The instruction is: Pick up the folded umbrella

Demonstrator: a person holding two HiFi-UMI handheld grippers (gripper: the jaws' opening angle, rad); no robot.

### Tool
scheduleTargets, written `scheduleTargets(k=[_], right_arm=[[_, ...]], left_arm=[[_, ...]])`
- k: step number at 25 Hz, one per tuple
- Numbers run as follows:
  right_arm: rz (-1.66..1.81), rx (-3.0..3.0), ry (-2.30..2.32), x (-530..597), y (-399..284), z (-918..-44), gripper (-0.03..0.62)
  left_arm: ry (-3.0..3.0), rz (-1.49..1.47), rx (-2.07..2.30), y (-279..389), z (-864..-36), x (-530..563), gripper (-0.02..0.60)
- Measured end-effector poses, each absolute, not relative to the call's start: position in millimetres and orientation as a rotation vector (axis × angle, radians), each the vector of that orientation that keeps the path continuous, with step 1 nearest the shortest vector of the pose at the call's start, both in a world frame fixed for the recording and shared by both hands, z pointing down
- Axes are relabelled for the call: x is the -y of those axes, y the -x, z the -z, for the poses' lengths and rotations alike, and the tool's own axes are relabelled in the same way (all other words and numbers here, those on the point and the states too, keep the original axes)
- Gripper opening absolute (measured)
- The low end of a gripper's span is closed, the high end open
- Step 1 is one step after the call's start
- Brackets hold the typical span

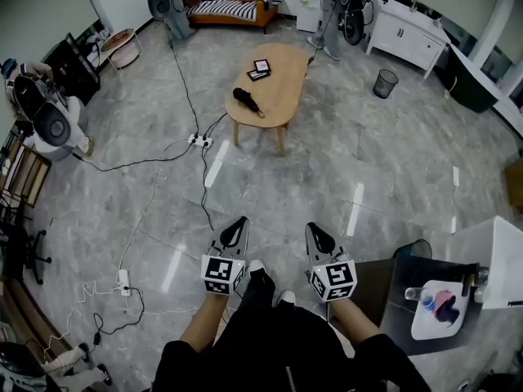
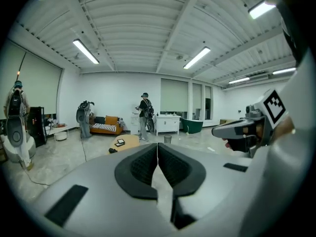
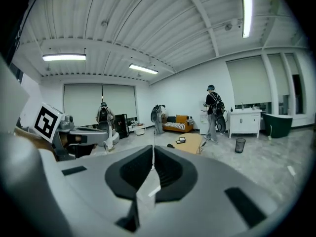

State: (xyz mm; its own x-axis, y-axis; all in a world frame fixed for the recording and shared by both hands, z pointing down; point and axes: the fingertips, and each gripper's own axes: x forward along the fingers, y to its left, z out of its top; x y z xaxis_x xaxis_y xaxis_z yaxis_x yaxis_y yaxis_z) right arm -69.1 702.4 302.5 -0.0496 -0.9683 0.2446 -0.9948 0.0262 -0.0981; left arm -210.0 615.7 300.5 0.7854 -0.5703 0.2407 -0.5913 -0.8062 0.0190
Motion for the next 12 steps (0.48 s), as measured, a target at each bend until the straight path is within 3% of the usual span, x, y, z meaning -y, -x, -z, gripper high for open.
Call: scheduleTargets(k=[12], right_arm=[[-0.385, 2.082, -2.125, -605, 58, -317, 0.011]], left_arm=[[-2.863, -0.247, 0.893, 194, -295, -513, 0.015]])
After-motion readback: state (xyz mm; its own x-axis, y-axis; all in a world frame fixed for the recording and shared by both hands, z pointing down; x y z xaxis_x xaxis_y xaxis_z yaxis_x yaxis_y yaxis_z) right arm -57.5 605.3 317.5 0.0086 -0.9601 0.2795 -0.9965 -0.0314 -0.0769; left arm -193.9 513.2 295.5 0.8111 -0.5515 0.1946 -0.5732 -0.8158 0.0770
